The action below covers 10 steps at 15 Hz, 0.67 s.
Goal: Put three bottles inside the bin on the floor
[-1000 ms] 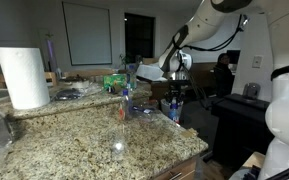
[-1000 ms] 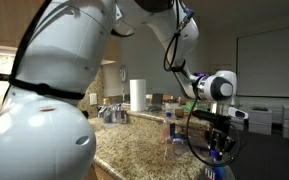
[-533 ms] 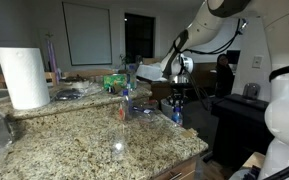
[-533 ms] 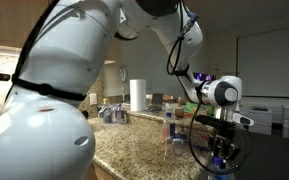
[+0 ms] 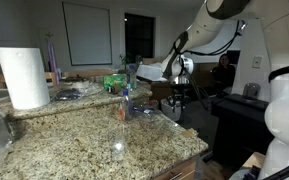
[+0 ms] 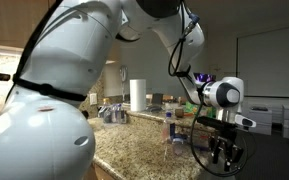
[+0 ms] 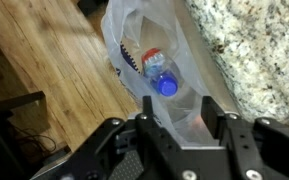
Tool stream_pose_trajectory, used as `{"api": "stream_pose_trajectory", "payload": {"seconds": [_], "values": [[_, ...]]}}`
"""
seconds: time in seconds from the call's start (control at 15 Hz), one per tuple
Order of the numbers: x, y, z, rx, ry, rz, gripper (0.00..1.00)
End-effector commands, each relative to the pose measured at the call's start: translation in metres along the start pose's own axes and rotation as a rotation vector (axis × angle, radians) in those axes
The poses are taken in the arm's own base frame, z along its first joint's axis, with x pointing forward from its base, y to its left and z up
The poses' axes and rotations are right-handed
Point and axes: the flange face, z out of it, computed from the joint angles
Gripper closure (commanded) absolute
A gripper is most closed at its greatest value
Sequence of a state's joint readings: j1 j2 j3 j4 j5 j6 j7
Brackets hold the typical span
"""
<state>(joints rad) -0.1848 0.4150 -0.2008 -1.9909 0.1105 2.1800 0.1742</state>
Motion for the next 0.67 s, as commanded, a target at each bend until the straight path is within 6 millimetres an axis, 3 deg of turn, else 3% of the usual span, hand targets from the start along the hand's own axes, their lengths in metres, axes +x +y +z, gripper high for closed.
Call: {"api": "stream_pose_trajectory", "payload": {"seconds": [0.0, 0.13, 0.4, 0.6], "values": [[0.003, -0.001, -0.008, 0.012, -0.002, -0.011, 0.15], [0.004, -0.007, -0.015, 0.022, 0.011, -0.021, 0.02], [0.003, -0.032, -0.037, 0.064, 0.041, -0.059, 0.00], [-0.003, -0.071, -0.065, 0.133, 0.079, -0.095, 0.00]]}}
